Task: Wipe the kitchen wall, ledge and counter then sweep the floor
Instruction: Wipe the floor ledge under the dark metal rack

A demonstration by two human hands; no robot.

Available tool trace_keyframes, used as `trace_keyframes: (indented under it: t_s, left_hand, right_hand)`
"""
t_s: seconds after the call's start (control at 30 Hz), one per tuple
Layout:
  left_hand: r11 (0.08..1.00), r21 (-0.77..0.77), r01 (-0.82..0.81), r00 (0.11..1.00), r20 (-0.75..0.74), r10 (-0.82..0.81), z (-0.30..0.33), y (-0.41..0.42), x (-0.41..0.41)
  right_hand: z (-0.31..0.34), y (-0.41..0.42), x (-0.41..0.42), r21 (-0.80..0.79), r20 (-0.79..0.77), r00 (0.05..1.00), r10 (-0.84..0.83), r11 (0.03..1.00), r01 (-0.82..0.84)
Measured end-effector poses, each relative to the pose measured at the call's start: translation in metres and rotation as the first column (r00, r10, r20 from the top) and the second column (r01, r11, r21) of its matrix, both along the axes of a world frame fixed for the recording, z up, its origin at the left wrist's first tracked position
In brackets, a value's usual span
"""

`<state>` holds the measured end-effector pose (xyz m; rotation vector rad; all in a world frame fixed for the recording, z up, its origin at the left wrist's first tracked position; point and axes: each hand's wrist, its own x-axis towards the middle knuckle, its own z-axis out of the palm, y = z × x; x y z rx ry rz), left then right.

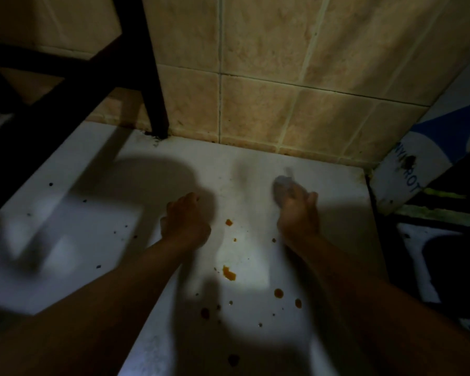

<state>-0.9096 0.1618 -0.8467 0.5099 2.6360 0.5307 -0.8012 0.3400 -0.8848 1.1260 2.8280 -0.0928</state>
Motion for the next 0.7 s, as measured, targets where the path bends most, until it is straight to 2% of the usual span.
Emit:
trace_keyframes:
  t_s: [0.07, 0.1, 0.17, 0.23, 0.3, 0.37, 0.43, 0.47, 0.5, 0.53, 0.6, 0.67, 0.7]
  left_hand:
    - [1.0, 0.006, -0.004, 1.0, -0.002, 0.004, -0.005, -0.007, -0.004]
    - [1.0, 0.005, -0.004, 1.0, -0.008, 0.004, -0.006, -0.01, -0.007]
    - [1.0, -0.002, -0.003, 1.0, -0.029, 0.003, -0.01, -0.013, -0.01]
    - [1.0, -0.025, -0.004, 0.999, -0.043, 0.003, -0.012, -0.014, -0.011]
    - [1.0, -0.028, -0.004, 0.998, -0.055, 0.002, -0.012, -0.017, -0.011]
    - [1.0, -0.027, 0.0, 0.995, -0.104, -0.003, -0.012, -0.025, -0.013]
    - [0.999, -0.049, 0.006, 0.993, -0.114, -0.012, -0.01, -0.034, -0.016]
    - [0.998, -0.064, 0.013, 0.995, -0.098, -0.019, -0.008, -0.038, -0.017]
    - [0.997, -0.074, 0.021, 0.996, -0.082, -0.027, -0.007, -0.041, -0.018]
    - [0.997, -0.076, 0.027, 0.996, -0.081, -0.033, -0.005, -0.042, -0.019]
    - [0.995, -0.094, 0.037, 0.995, -0.085, -0.045, -0.002, -0.043, -0.019]
    - [0.991, -0.12, 0.054, 0.994, -0.091, -0.065, 0.0, -0.046, -0.017]
    - [0.99, -0.125, 0.061, 0.992, -0.1, -0.074, 0.0, -0.049, -0.016]
  right_hand:
    - [0.009, -0.007, -0.006, 0.018, 0.078, 0.984, -0.159, 0.987, 0.158]
    - [0.012, -0.019, -0.015, 0.017, 0.028, 0.99, -0.139, 0.99, 0.138]
    - [0.016, -0.056, -0.031, -0.032, -0.066, 0.996, 0.056, 0.998, -0.058]
    - [0.012, -0.078, -0.041, -0.029, -0.131, 0.951, 0.28, 0.958, -0.286]
    - [0.011, -0.063, -0.046, -0.019, -0.162, 0.92, 0.356, 0.932, -0.363]
    - [0.006, -0.031, -0.047, -0.011, -0.161, 0.956, 0.246, 0.968, -0.251]
    - [0.006, -0.02, -0.047, -0.017, -0.183, 0.983, -0.014, 1.0, 0.011]
    - [0.007, -0.03, -0.05, -0.025, -0.223, 0.972, -0.077, 0.997, 0.073]
    - [0.009, -0.045, -0.053, -0.039, -0.278, 0.96, -0.039, 0.999, 0.029]
    - [0.011, -0.063, -0.058, -0.033, -0.289, 0.953, 0.092, 0.994, -0.106]
    - [0.01, -0.091, -0.06, -0.023, -0.25, 0.891, 0.379, 0.918, -0.397]
    - [0.004, -0.086, -0.06, -0.018, -0.278, 0.825, 0.493, 0.856, -0.517]
    - [0.002, -0.076, -0.06, -0.009, -0.275, 0.818, 0.505, 0.85, -0.527]
